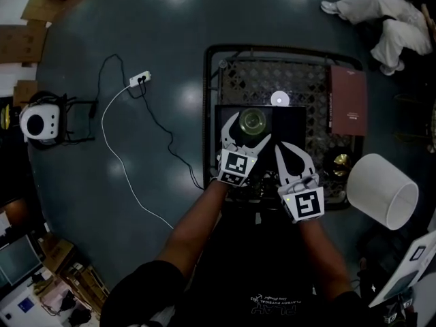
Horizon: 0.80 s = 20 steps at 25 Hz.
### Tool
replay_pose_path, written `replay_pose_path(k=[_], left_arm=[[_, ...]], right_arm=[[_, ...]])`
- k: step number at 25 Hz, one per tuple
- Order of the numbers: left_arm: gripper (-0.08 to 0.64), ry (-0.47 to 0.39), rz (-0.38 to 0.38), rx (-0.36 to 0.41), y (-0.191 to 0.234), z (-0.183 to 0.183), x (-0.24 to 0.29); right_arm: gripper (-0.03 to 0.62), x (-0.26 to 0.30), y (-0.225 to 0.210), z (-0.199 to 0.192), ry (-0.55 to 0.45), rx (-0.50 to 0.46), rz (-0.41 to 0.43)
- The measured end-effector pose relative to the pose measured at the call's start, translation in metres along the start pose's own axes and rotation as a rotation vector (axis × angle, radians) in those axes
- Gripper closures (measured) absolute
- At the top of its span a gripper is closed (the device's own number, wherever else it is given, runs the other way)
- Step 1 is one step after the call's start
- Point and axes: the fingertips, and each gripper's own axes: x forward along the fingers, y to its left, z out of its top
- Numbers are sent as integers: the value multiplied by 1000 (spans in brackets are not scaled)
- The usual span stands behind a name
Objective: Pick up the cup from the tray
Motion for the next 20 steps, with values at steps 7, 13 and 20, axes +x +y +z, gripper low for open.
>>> replay_pose_path(k=[7, 13, 20], left_arm=[[126, -7, 25, 10, 8, 1, 14], [129, -1, 8, 26, 7, 0, 20], [169, 0, 8, 35, 9, -1, 21]], right_arm=[[594, 4, 8, 1, 6, 15, 11], [594, 1, 12, -3, 16, 22, 19], [594, -3, 9, -4, 16, 17, 10]])
